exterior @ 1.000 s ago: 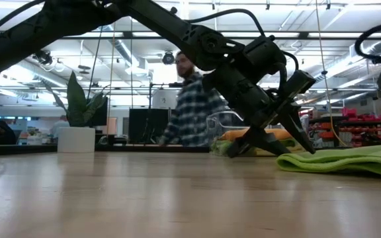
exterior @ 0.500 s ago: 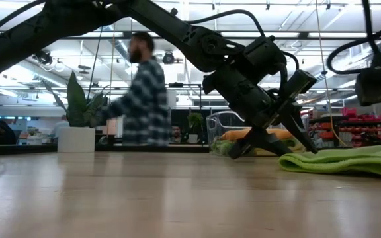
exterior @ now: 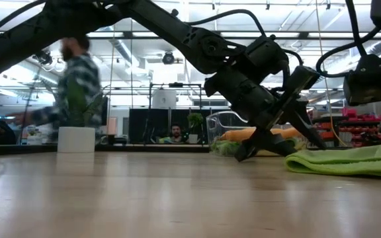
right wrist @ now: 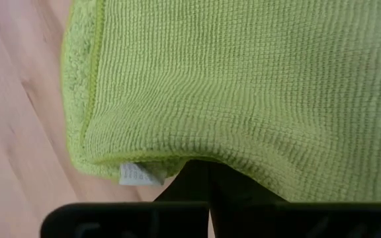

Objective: Fold microfiber towels
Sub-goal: Stack the light green towel on top of the orange towel in the transparent bin

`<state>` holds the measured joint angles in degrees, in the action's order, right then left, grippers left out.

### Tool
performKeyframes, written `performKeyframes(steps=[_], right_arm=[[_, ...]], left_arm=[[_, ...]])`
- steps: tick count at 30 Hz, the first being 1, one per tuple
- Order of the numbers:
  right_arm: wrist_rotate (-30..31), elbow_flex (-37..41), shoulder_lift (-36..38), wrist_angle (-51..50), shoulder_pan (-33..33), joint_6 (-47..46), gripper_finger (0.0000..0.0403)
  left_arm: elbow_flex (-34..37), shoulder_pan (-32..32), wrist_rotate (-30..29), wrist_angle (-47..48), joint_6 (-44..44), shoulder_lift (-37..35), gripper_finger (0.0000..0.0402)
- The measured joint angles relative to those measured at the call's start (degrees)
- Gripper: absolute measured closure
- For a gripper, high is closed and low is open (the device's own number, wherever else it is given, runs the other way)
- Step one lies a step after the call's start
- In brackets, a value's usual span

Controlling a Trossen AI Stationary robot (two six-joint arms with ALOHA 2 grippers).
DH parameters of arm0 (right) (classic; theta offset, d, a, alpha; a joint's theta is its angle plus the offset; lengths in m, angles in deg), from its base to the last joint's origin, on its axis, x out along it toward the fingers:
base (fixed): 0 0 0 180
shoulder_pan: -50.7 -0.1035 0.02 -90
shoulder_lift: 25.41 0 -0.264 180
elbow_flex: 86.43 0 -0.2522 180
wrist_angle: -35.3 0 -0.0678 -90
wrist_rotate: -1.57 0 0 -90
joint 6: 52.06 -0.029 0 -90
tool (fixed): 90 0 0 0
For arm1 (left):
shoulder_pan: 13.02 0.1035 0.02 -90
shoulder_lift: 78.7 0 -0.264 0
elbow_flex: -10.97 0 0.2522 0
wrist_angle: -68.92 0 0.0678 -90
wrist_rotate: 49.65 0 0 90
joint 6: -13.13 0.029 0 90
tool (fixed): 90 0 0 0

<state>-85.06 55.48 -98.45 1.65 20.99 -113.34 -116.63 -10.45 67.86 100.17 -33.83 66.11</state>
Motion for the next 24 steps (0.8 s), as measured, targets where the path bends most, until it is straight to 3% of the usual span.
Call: performKeyframes(steps=[10, 24], right_arm=[[-0.18, 0.05, -0.02, 0.61, 0.00, -0.02, 0.0403], [0.36, 0.13, -0.11, 2.94, 2.61, 1.48, 0.0403]], left_arm=[[-0.24, 0.04, 0.85, 0.98, -1.91, 0.70, 0.0193], [-0.15, -0.76, -0.33, -0.81, -5.23, 1.51, 0.0232]])
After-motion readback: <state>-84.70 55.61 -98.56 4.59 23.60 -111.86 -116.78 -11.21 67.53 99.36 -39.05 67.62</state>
